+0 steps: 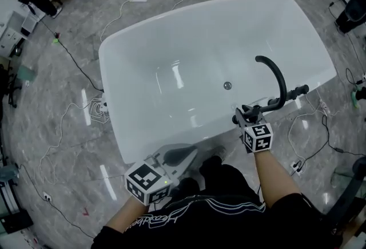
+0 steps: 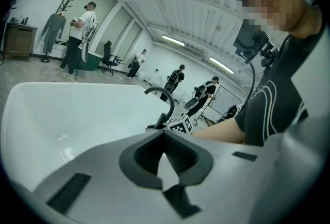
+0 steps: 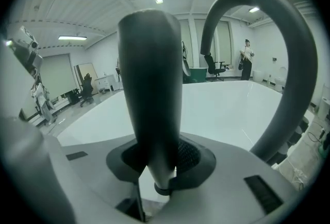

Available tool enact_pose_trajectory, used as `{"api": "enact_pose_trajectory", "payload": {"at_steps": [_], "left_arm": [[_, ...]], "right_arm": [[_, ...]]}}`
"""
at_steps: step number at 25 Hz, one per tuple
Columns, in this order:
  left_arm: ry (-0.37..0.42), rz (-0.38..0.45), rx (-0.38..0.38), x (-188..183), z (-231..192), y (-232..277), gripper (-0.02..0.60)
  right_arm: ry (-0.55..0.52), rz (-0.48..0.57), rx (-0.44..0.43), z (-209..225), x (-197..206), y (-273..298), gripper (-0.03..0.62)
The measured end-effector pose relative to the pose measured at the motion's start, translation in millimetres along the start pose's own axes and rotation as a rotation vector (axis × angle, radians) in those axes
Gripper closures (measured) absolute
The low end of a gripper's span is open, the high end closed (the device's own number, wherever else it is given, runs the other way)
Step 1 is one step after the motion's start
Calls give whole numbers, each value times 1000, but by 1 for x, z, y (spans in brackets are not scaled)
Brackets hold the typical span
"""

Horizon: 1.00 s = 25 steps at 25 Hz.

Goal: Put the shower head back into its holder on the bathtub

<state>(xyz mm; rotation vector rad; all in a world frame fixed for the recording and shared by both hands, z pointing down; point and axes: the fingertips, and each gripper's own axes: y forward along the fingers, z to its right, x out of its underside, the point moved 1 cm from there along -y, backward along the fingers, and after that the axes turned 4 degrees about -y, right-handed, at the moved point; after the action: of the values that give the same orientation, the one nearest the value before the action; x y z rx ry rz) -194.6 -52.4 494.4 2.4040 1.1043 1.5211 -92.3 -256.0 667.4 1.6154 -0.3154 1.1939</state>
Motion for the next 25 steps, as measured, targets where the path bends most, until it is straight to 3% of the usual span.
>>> {"api": "enact_pose_trajectory", "payload": {"at_steps": [11,15,21,25], "left_arm": [[11,-14,-3,7,-14,-12,575],[18,-20,13,3,-16,-19,575],[72,-23,75,2,7,-37,575],[144,-32,154,-15,41,-42,575]], "right_arm": [[-51,-64,29,-12,23,14,486],[-49,-57,29,-14,10,10,471],[-99,11,54,-30,-26,-57,410],[-97,89,-4,-71,-70,-138,405]]}}
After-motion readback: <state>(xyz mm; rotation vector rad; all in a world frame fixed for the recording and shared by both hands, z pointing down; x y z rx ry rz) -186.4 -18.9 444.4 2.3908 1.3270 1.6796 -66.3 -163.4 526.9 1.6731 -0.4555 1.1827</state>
